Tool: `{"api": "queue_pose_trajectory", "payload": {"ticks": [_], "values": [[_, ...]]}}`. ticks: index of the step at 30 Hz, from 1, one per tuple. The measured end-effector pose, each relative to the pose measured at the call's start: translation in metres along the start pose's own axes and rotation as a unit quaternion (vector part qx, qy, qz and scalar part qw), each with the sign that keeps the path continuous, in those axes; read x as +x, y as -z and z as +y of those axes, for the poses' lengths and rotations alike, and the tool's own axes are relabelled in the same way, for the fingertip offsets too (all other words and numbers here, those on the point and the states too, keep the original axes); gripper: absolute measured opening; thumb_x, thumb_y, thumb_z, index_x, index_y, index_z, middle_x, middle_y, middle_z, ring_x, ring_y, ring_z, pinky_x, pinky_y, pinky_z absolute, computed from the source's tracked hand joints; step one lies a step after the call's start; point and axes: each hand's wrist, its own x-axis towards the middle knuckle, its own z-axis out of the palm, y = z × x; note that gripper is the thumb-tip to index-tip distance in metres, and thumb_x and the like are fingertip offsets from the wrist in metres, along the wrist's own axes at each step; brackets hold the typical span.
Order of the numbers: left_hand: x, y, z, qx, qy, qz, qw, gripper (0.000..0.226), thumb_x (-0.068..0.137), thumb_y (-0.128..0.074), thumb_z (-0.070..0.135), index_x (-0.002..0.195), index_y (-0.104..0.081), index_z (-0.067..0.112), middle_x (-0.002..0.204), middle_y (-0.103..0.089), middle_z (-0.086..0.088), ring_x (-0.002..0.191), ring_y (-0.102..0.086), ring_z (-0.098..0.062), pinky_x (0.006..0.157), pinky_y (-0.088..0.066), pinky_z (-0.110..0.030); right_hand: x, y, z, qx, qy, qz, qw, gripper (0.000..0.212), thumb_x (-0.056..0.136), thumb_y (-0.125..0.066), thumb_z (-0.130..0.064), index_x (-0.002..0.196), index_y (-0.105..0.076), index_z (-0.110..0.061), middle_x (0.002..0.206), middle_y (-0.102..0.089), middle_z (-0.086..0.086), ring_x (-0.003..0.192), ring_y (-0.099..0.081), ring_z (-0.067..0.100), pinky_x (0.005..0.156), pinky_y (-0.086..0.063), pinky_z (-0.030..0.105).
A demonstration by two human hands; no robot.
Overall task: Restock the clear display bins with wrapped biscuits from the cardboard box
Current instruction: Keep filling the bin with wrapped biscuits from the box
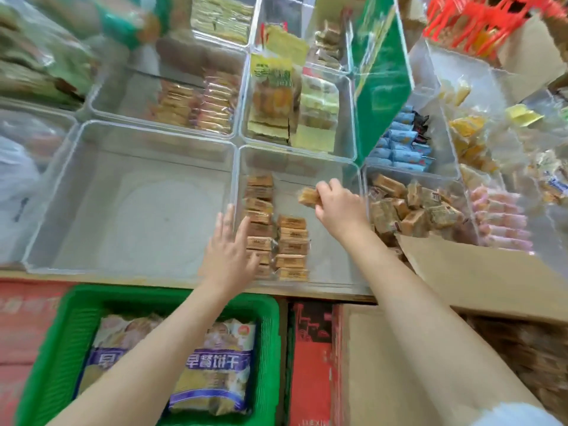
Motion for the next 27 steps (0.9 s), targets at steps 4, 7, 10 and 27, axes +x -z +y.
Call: {"api": "queue_pose_trajectory", "payload": {"ticks": [4,7,10,27], "values": [[0.0,-0.007,0.0,0.05,-0.015,0.016,0.998,0.073,0.095,-0.036,0.05,0.16,-0.022,0.021,0.169,0.004,-0.013,0.156,-0.002,-0.032,0.115,-0.034,-0.048,0.04,-0.045,-0.019,-0.05,0.016,-0.035,0.998,0.026,0.099,-0.051,-0.018,0.124,-0.05,-0.011,0.118,-0.054,0.013,0.101,-0.062,0.037,0.077,-0.047,0.042],[0.0,-0.008,0.0,0.06,-0.023,0.01,0.998,0.076,0.09,-0.026,0.052,0.158,-0.027,0.02,0.168,0.0,-0.014,0.155,-0.006,-0.034,0.114,-0.035,-0.048,0.052,-0.072,-0.03,-0.044,0.018,-0.079,0.996,0.026,0.097,-0.046,-0.006,0.121,-0.054,-0.009,0.116,-0.053,0.015,0.101,-0.061,0.038,0.078,-0.045,0.041],[0.0,-0.01,-0.001,0.069,-0.019,0.015,0.997,0.074,0.089,-0.032,0.051,0.155,-0.036,0.018,0.168,-0.005,-0.016,0.153,-0.014,-0.037,0.108,-0.042,-0.047,0.049,-0.089,-0.035,0.001,-0.004,-0.112,0.994,0.029,0.096,-0.04,0.001,0.118,-0.058,-0.005,0.111,-0.053,0.017,0.101,-0.059,0.038,0.076,-0.044,0.039],[-0.018,0.009,0.018,0.023,0.003,-0.002,1.0,0.072,0.097,-0.047,0.044,0.157,-0.022,0.012,0.168,0.007,-0.015,0.155,0.007,-0.031,0.126,0.0,-0.044,-0.079,-0.002,-0.023,0.237,-0.05,0.005,0.97,0.025,0.099,-0.049,-0.013,0.107,-0.073,-0.015,0.107,-0.071,0.002,0.096,-0.064,0.019,0.082,-0.053,0.034]]}}
